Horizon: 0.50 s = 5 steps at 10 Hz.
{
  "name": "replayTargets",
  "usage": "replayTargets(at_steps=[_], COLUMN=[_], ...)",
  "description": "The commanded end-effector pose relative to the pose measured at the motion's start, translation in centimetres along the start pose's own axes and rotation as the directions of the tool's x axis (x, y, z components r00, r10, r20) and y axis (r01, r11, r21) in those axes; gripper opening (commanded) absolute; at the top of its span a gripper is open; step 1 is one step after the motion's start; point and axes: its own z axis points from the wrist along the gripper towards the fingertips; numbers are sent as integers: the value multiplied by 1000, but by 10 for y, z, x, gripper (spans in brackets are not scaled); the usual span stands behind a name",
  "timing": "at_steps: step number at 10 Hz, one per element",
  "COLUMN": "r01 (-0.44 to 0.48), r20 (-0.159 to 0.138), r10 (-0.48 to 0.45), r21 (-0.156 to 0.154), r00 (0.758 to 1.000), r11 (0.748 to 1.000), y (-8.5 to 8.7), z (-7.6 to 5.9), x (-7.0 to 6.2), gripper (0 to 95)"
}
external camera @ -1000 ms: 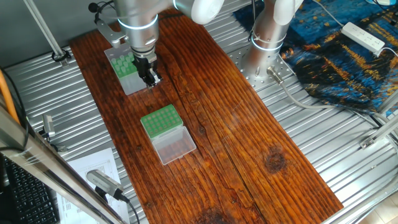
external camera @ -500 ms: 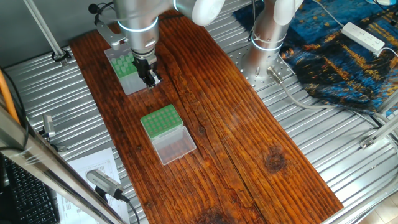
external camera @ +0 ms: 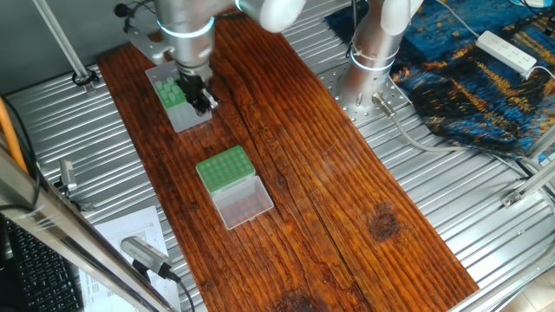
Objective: Transfer all large pipette tips from one holder to another
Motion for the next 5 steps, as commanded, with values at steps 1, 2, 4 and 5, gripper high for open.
replayTargets(at_steps=[1,2,4,5], r01=[175,211,287,361], r20=[4,9,25,59], r10=[-175,-211,-286,-357], r21=[-18,-26,-44,-78], r00=[985,978,958,932], r11=[984,977,957,929], y=[-41,-51,-58,-58], z=[-7,-8,-6,-6], x=[-3,-3,-3,-3], gripper=[0,0,0,0])
